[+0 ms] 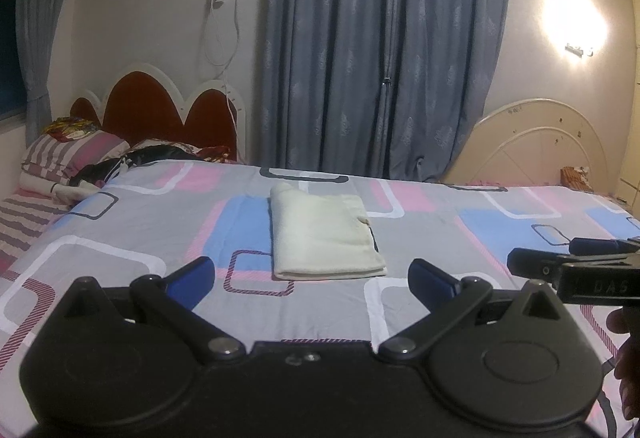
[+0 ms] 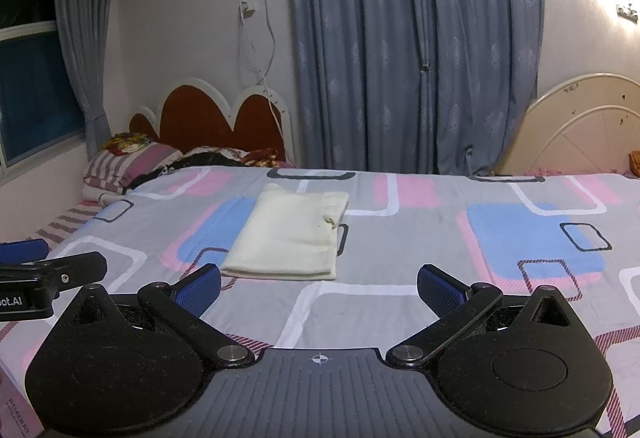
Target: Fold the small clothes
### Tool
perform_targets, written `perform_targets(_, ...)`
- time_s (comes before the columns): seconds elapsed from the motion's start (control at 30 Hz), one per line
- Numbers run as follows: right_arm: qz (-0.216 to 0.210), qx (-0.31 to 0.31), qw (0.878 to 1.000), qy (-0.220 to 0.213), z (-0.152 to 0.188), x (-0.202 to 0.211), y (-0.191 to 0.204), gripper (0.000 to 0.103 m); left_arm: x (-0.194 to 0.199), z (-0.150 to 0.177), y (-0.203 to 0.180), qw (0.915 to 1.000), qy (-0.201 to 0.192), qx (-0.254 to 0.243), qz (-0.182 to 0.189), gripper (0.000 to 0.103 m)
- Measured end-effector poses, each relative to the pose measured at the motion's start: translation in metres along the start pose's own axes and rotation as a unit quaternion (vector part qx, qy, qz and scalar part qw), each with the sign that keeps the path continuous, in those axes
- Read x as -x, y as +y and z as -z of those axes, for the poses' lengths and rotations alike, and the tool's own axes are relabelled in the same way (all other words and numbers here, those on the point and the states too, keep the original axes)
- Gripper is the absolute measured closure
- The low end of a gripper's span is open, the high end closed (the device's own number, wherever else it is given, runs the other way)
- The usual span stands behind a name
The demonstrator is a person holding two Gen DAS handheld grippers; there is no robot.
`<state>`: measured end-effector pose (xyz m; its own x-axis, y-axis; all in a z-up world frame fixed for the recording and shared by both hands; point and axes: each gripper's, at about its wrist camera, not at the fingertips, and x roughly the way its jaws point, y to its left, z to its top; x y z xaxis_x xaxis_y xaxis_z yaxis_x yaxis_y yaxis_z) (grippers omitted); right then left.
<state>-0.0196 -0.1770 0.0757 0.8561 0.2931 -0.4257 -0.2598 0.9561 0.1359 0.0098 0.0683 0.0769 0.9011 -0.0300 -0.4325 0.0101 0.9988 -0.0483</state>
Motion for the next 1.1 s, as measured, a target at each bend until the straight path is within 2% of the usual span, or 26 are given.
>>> perform_targets(1.1,-0.006,0.011,1.0,0.002,0.003,0.005,-0.011,0.0,-0.001,-0.001,0.004,1.0,0.001,-0.008,0.001,0.0)
